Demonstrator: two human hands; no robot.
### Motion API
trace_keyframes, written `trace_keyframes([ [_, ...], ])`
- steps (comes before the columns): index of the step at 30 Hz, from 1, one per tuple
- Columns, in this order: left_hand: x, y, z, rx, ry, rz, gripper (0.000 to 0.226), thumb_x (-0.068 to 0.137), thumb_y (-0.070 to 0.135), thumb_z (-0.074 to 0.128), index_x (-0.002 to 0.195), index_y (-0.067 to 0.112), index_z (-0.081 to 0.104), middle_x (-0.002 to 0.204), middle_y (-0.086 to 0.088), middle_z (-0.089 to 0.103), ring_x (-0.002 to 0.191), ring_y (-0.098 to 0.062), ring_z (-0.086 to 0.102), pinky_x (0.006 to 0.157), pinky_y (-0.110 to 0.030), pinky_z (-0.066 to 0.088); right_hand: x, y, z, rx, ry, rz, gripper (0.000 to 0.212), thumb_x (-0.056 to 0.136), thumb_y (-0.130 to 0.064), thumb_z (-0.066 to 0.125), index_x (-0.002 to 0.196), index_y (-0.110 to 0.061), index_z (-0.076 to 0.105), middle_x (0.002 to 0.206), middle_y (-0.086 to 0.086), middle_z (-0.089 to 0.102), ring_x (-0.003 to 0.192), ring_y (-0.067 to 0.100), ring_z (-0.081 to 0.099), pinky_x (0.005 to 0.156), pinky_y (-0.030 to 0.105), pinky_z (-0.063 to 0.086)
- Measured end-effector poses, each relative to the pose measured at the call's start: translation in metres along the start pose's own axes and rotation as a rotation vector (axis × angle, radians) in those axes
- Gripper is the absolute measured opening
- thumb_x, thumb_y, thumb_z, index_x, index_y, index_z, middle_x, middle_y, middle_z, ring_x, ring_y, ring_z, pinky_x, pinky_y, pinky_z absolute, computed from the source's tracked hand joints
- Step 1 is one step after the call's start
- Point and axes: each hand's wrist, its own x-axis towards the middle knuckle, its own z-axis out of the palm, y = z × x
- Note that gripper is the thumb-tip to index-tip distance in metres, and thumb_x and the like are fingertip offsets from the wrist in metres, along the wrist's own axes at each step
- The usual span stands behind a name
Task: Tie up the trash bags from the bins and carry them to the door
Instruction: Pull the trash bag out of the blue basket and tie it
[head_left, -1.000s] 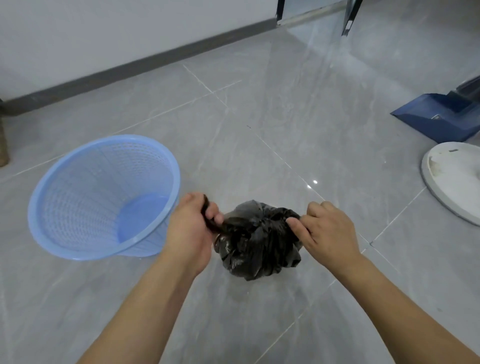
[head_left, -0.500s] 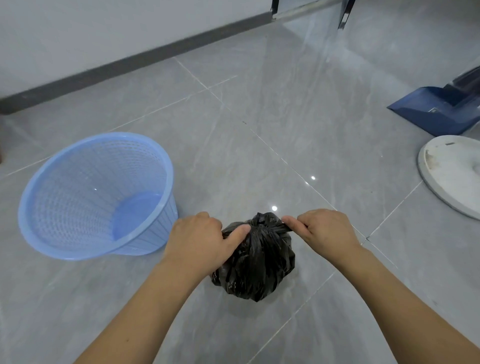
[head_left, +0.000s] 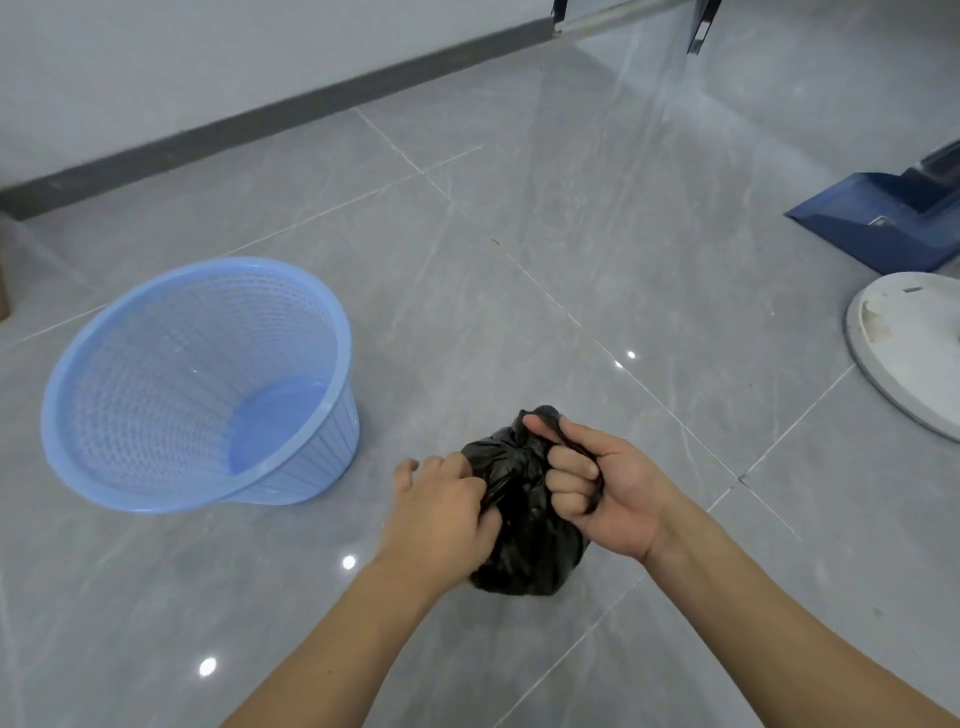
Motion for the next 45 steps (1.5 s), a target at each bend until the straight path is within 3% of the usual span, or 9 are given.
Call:
trace_keyframes([
  [5, -0.006, -0.002, -0.003, -0.239, 0.007, 0.201, 0.021, 0.087, 0.035, 0.027, 0.077, 0.022, 0.041, 0.083, 0.008, 0.044, 0.079, -0.012, 0.043, 0.084, -0.032, 0.037, 0.002, -0.003, 0.006, -0.301, 0.205, -0.327, 0.021, 0.099, -0.018, 0.049, 0.104, -0.010, 0.068, 0.087, 0.001, 0.072, 0.037, 0.004, 0.029, 0.034, 0.016, 0.023],
  [7, -0.007, -0.007, -0.005, -0.289, 0.025, 0.237, 0.022, 0.089, 0.034, 0.030, 0.076, 0.022, 0.042, 0.080, 0.008, 0.046, 0.075, -0.012, 0.045, 0.075, -0.029, 0.034, 0.003, 0.004, 0.008, -0.521, 0.260, -0.397, 0.018, 0.099, -0.013, 0.052, 0.100, -0.009, 0.069, 0.083, -0.003, 0.073, 0.042, 0.002, 0.045, 0.040, 0.015, 0.036],
  [11, -0.009, -0.021, -0.015, -0.312, 0.106, 0.185, 0.020, 0.091, 0.035, 0.035, 0.081, 0.023, 0.047, 0.082, 0.007, 0.052, 0.079, -0.016, 0.053, 0.073, -0.034, 0.040, 0.005, 0.020, 0.001, -1.091, 0.326, -0.422, 0.014, 0.090, -0.033, 0.056, 0.091, -0.029, 0.069, 0.092, -0.012, 0.074, 0.092, 0.010, 0.069, 0.088, 0.036, 0.054],
  [18, 0.000, -0.029, -0.030, -0.671, 0.142, 0.014, 0.011, 0.097, 0.022, 0.051, 0.091, 0.021, 0.060, 0.090, 0.009, 0.058, 0.084, -0.004, 0.053, 0.078, -0.023, 0.044, 0.000, 0.023, 0.011, -1.777, 0.180, -0.504, 0.019, 0.082, -0.048, 0.060, 0.086, -0.030, 0.053, 0.090, -0.011, 0.051, 0.079, 0.006, 0.055, 0.073, 0.028, 0.047],
  [25, 0.014, -0.015, -0.024, -1.253, 0.105, -0.278, 0.017, 0.099, 0.013, 0.050, 0.098, 0.003, 0.064, 0.101, -0.016, 0.071, 0.091, -0.017, 0.064, 0.081, -0.025, 0.050, 0.002, 0.017, 0.011, -1.951, 0.163, -0.680, 0.020, 0.085, -0.036, 0.049, 0.074, -0.023, 0.040, 0.079, -0.008, 0.043, 0.067, 0.014, 0.051, 0.062, 0.039, 0.049],
  [28, 0.017, -0.008, -0.019, -1.371, 0.083, -0.325, 0.018, 0.101, 0.012, 0.046, 0.099, 0.002, 0.060, 0.092, -0.008, 0.073, 0.087, -0.013, 0.068, 0.069, -0.016, 0.053, 0.003, 0.018, 0.009, -1.980, 0.195, -0.714, 0.016, 0.086, -0.034, 0.043, 0.079, -0.020, 0.046, 0.083, -0.008, 0.045, 0.068, 0.015, 0.051, 0.062, 0.039, 0.049],
  [33, 0.021, 0.002, -0.018, -1.443, 0.071, -0.317, 0.018, 0.102, 0.009, 0.042, 0.098, 0.008, 0.059, 0.087, -0.002, 0.072, 0.075, -0.001, 0.069, 0.061, -0.011, 0.050, 0.003, 0.018, 0.003, -1.979, 0.223, -0.767, 0.011, 0.090, -0.020, 0.050, 0.088, -0.011, 0.055, 0.098, -0.006, 0.040, 0.071, 0.016, 0.049, 0.065, 0.031, 0.047],
  [40, 0.027, 0.009, -0.021, -1.460, 0.023, -0.283, 0.021, 0.104, 0.013, 0.039, 0.097, 0.010, 0.058, 0.086, -0.005, 0.077, 0.084, -0.009, 0.072, 0.075, -0.018, 0.052, 0.004, 0.011, -0.003, -1.873, 0.309, -0.822, 0.024, 0.091, -0.011, 0.052, 0.115, -0.013, 0.053, 0.099, -0.003, 0.055, 0.082, 0.018, 0.055, 0.070, 0.026, 0.042],
  [45, 0.035, 0.013, -0.018, -1.354, 0.096, -0.362, 0.018, 0.101, 0.013, 0.045, 0.101, 0.005, 0.061, 0.089, -0.010, 0.068, 0.078, -0.012, 0.059, 0.073, -0.024, 0.048, 0.001, 0.009, -0.006, -2.037, 0.312, -0.972, 0.021, 0.081, -0.009, 0.060, 0.102, -0.012, 0.063, 0.102, 0.003, 0.050, 0.059, 0.019, 0.053, 0.048, 0.024, 0.040],
])
